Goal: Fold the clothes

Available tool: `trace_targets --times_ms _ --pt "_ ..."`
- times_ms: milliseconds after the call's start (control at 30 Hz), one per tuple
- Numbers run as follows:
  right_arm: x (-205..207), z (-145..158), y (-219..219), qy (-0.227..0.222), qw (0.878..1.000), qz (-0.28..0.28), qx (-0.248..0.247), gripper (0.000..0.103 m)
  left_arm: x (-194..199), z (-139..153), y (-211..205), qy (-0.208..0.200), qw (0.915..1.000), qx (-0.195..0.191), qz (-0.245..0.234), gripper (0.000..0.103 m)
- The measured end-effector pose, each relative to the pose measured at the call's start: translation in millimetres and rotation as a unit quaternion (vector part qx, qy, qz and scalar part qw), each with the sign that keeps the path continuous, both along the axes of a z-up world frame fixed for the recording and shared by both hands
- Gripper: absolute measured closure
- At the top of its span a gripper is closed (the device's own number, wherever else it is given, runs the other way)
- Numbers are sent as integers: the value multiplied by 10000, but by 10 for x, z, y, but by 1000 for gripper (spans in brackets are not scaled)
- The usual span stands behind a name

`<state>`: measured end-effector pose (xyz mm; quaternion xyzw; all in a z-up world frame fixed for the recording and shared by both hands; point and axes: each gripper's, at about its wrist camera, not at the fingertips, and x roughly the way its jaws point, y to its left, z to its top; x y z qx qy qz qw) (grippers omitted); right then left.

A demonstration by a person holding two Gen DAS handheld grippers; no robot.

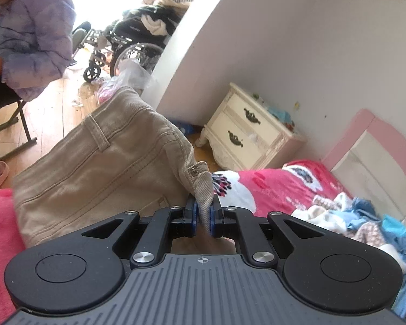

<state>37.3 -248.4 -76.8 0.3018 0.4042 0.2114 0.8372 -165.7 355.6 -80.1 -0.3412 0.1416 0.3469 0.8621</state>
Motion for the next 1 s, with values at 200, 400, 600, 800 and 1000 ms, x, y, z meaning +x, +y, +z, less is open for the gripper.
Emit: trace_targets --times_ms 200,400,600,800,1000 --pt "474 -342 177 313 9994 -33 -125 99 389 -296 183 408 9986 -339 -37 91" --pt "857 -942 49 1412 9883 -272 500 92 591 -618 379 931 9906 -967 -254 69" --pt "941 -925 -141 1142 9906 -543 525 73 559 -437 349 991 9889 -1021 -436 49" --pt "867 -903 -263 824 9925 -841 319 73 644 -395 480 889 9906 -1035 69 48" --pt "334 -625 -312 327 9980 -349 423 64 387 -83 345 1122 9920 -576 -99 38"
